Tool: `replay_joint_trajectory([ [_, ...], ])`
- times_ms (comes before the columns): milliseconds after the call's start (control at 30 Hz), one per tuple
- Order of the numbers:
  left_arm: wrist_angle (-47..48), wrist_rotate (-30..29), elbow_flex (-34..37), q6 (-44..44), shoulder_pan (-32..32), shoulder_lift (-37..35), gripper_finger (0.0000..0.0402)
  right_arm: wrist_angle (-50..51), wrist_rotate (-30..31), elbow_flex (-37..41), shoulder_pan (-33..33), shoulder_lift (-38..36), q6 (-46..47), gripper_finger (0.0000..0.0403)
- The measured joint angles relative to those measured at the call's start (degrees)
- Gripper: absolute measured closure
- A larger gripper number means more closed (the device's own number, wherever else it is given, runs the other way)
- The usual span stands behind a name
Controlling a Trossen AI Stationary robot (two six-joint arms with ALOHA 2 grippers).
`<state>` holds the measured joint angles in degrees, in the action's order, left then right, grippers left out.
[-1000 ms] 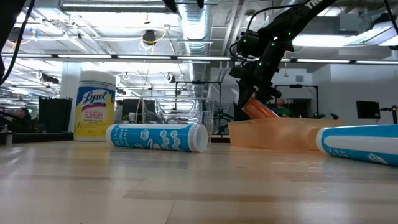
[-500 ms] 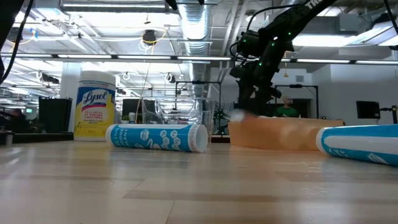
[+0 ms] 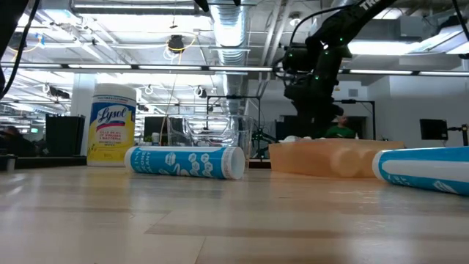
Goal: Pick & place silicon tubes, Sealant and Lysol wipes
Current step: Adjust the orange bin
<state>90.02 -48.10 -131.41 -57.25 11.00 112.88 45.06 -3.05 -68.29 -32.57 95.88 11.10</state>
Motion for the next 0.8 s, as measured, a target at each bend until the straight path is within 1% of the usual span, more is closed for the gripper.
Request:
replay_joint_trajectory([
  [133,0.0,0.0,0.0,0.0,0.0,0.0,0.0053,5.6,0.0,0.0,1.5,-0.7,-5.5,0.0147],
  [267,0.0,0.0,0.0,0.0,0.0,0.0,0.0053,8.6,0.1,0.1,3.5,-2.6,-9.8,0.0147],
  [467,0.0,0.0,0.0,0.0,0.0,0.0,0.0053,8.9,0.7,0.1,5.2,-9.0,-10.1,0.0147],
  [667,0.0,0.0,0.0,0.0,0.0,0.0,0.0053,18.6,6.2,0.0,5.1,-15.0,-9.6,0.0147],
  [800,0.0,0.0,0.0,0.0,0.0,0.0,0.0053,24.2,7.0,0.0,5.6,-18.4,-7.4,0.0148],
])
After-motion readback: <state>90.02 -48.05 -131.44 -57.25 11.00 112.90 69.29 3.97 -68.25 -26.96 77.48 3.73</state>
